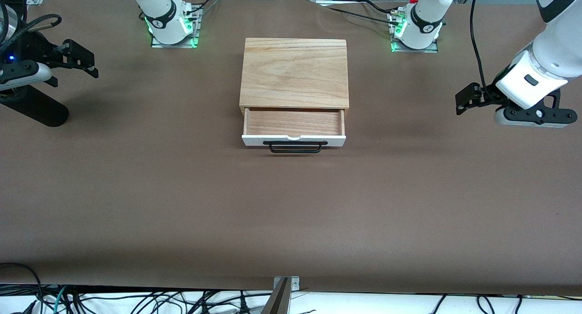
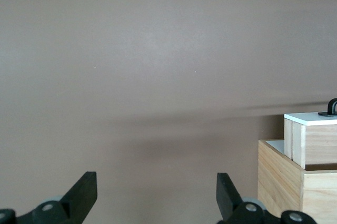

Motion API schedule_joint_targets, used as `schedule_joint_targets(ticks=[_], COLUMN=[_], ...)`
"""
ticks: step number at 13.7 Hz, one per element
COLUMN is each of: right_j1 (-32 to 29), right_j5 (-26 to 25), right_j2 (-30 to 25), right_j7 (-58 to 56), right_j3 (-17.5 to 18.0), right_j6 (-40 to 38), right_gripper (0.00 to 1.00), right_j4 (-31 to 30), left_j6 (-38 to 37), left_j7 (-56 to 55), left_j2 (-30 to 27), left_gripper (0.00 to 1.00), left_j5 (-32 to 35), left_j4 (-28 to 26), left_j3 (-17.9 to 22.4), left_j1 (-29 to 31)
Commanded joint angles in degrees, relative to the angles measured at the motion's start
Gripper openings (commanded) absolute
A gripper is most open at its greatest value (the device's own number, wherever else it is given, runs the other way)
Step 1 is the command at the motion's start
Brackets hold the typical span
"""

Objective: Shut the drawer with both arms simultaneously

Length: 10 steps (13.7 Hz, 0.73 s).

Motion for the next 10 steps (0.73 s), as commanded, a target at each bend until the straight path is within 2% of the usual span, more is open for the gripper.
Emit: schedule_joint_targets(ticks=[1, 5, 7, 10], right_j1=[-0.3, -0.6, -0.8, -0.7], right_j5=[-0.4, -0.3, 0.0, -0.1], right_j2=[-0.4, 0.0, 0.1, 0.1], right_j7=[1.1, 0.3, -1.1, -2.0], right_j3=[0.3, 0.1, -1.4, -2.0], right_j6=[-1.0, -1.1, -1.1, -0.9], right_gripper=[1.0, 1.0, 1.0, 1.0], right_j4=[0.2, 0.1, 0.2, 0.3], left_j6=[0.0, 0.0, 0.0, 0.0], left_j7=[0.9, 0.9, 0.9, 0.9], left_j2=[0.4, 0.5, 0.4, 0.4], left_gripper=[1.0, 1.0, 1.0, 1.0], left_j5=[-0.7, -0.7, -0.7, -0.7], left_j4=[1.3, 1.3, 1.3, 1.3], left_j3=[-0.2, -0.2, -0.2, -0.2], left_j1=[0.3, 0.3, 0.3, 0.3])
